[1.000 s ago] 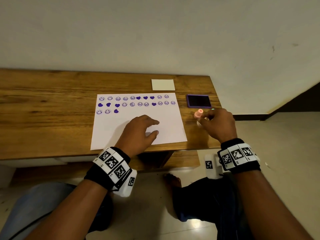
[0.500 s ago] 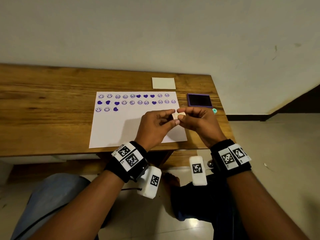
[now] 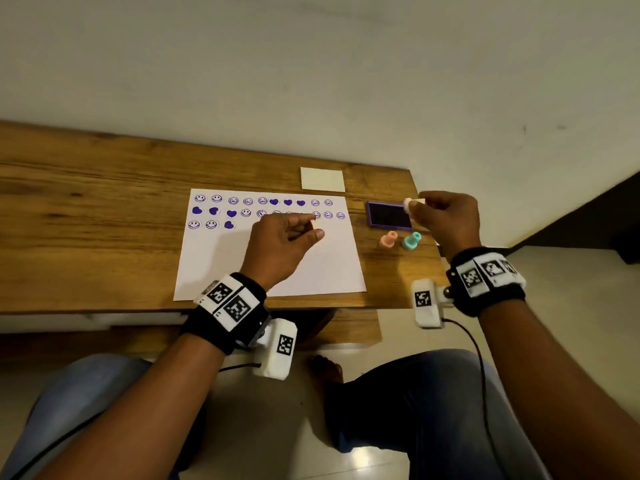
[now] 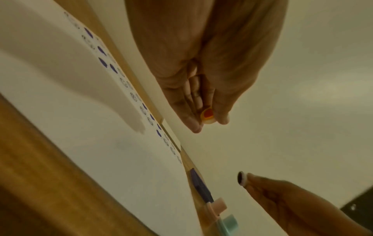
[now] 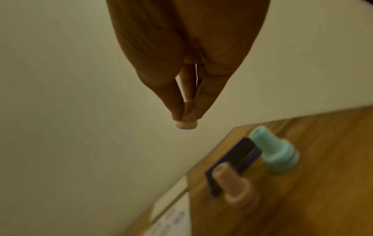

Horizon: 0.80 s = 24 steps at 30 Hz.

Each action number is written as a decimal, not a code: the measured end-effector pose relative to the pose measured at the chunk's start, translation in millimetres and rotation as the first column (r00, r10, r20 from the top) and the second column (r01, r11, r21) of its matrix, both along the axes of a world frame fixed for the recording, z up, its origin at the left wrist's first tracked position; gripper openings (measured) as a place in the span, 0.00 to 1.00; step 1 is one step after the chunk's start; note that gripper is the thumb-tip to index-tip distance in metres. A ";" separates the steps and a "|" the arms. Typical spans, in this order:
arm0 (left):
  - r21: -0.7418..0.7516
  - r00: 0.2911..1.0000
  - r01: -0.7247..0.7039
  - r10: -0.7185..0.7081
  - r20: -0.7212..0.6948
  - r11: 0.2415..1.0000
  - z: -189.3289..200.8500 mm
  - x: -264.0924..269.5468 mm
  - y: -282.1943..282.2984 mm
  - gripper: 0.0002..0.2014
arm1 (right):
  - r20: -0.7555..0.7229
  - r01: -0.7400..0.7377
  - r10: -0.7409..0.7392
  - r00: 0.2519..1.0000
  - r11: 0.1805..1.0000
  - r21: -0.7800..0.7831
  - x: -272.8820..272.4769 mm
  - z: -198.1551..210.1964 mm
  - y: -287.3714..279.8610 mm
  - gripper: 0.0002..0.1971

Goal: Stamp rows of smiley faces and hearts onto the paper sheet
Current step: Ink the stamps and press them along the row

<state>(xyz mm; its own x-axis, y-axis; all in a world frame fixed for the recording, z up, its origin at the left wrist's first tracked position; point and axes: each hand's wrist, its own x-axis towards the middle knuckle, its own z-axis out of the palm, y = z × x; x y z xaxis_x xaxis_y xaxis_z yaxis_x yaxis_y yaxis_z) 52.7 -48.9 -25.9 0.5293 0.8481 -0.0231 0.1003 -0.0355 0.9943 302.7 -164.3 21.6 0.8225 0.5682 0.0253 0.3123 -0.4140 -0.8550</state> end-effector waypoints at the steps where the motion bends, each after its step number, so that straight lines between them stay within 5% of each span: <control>1: 0.096 0.997 0.010 -0.003 -0.075 0.995 0.8 -1.0 -2.2 0.17 | 0.128 -0.033 0.052 0.990 0.988 -0.149 7.9 -1.6 9.3 0.17; 5: 0.317 0.957 0.147 -0.053 -0.285 0.937 4.1 -2.4 -11.2 0.20 | 0.388 -0.065 0.310 0.868 0.845 -0.530 24.1 -3.5 42.4 0.10; 10: 0.349 0.942 0.204 -0.086 -0.326 0.915 1.8 -4.7 -14.5 0.20 | 0.370 -0.056 0.413 0.832 0.727 -0.685 24.6 -29.9 58.1 0.13; 24: 0.382 0.911 0.279 -0.118 -0.394 0.881 6.9 -16.4 -9.5 0.19 | 0.364 -0.009 0.509 0.780 0.591 -0.807 13.3 -15.2 70.8 0.20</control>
